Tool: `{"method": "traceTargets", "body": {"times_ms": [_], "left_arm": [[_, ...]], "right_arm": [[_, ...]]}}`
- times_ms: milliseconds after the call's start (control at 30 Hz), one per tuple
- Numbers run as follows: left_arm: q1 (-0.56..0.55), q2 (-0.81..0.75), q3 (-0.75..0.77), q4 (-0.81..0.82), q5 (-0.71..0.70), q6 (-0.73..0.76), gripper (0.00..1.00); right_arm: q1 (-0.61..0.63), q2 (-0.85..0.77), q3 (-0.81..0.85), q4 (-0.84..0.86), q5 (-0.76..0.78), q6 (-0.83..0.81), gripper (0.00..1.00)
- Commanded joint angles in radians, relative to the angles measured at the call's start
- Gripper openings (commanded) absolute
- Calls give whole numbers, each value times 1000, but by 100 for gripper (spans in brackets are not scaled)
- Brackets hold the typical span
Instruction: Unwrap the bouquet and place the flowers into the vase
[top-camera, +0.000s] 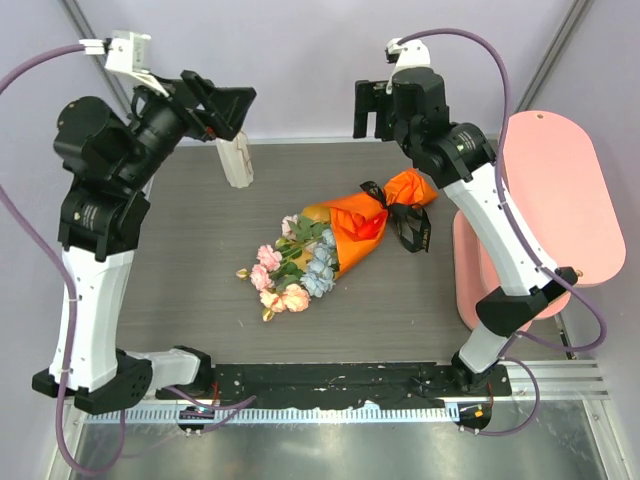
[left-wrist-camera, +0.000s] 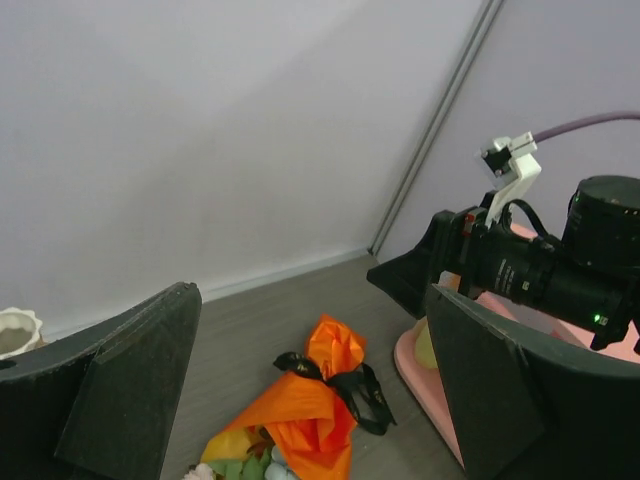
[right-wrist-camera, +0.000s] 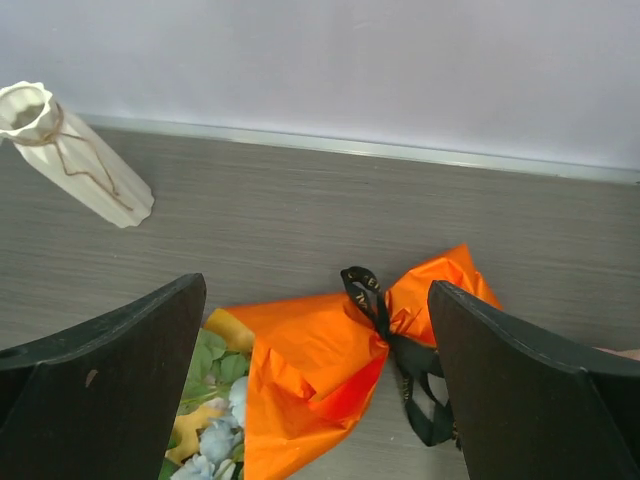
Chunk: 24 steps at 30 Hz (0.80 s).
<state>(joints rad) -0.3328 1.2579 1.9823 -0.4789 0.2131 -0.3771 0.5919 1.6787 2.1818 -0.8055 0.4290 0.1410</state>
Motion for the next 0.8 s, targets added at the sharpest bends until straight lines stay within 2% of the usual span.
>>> {"method": "traceTargets", "body": {"times_ms": [0,167,267,433,533,567,667,767], "left_arm": [[-3,30,-34,-13,101,38,100],[-5,136,-144,-24,172,55,100],[-3,233,-200,9,178,53,98],[-3,452,-205,57,224,18,86],[-3,584,-209,188,268,-80,77],[-3,625,-203,225,323,-141,75],[-14,768,-175,324,376,-242,68],[-63,856,-122,303,359,-182,68]], "right_arm": [[-1,-25,-2,51,-36,71,100],[-17,19,-88,69,-82,115,100],[-79,53,-154,68,-154,190,100],[-187,61,-342,170,-260,285,100],[-254,59,-447,230,-277,321,100],[-262,61,-483,248,-274,324,99],[-277,96,-516,256,-244,302,93],[-288,133,-511,238,-216,269,83]]}}
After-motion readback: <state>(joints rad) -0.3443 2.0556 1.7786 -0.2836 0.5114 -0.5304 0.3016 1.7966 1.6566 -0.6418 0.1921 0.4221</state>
